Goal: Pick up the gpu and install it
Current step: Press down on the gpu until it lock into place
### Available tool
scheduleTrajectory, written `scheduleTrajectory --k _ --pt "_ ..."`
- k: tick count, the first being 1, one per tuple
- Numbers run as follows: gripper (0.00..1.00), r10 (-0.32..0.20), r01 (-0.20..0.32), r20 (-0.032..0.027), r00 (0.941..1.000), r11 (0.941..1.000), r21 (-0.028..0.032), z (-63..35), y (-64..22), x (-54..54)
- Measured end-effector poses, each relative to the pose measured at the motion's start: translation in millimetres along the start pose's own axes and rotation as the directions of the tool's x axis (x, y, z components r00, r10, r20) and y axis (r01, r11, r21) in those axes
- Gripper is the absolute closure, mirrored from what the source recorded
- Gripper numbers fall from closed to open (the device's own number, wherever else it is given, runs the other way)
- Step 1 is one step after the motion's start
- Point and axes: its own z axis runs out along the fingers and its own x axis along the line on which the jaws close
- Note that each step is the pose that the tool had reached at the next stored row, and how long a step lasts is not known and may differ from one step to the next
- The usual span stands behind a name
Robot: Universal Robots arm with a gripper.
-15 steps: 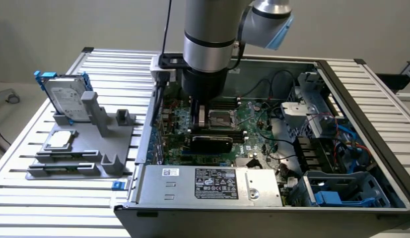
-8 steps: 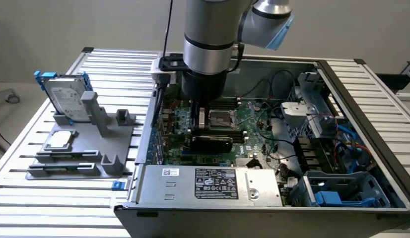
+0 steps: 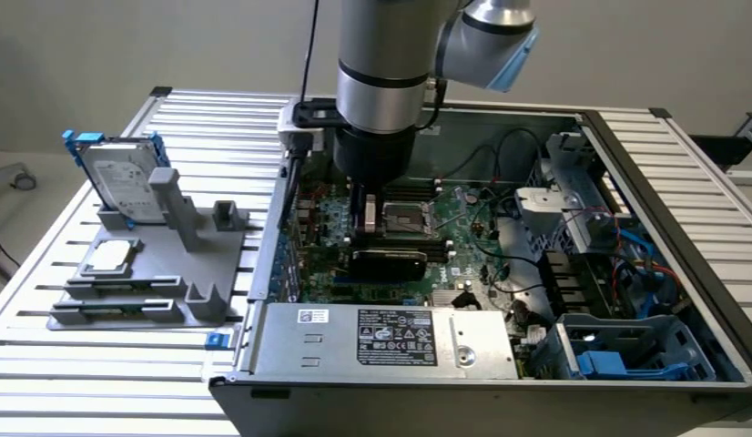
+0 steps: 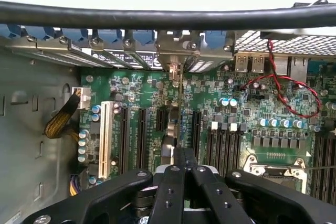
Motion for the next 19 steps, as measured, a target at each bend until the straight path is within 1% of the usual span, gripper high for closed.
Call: scheduleTrajectory --k 4,8,14,19 --pt "0.89 -0.001 0.001 -0.0073 1.0000 1.0000 -0.0004 0.6 0.0 -0.2" --pt "0.89 -0.002 0.002 -0.0120 0.9999 1.0000 -0.0006 1.3 -0.1 -0.8" --pt "0.89 -0.003 0.003 -0.0156 0.9999 1.0000 -0.0009 2.2 -0.2 -1.4" --pt "0.89 -0.005 0.005 -0.0163 0.9999 1.0000 -0.0008 3.9 -0.3 -1.7"
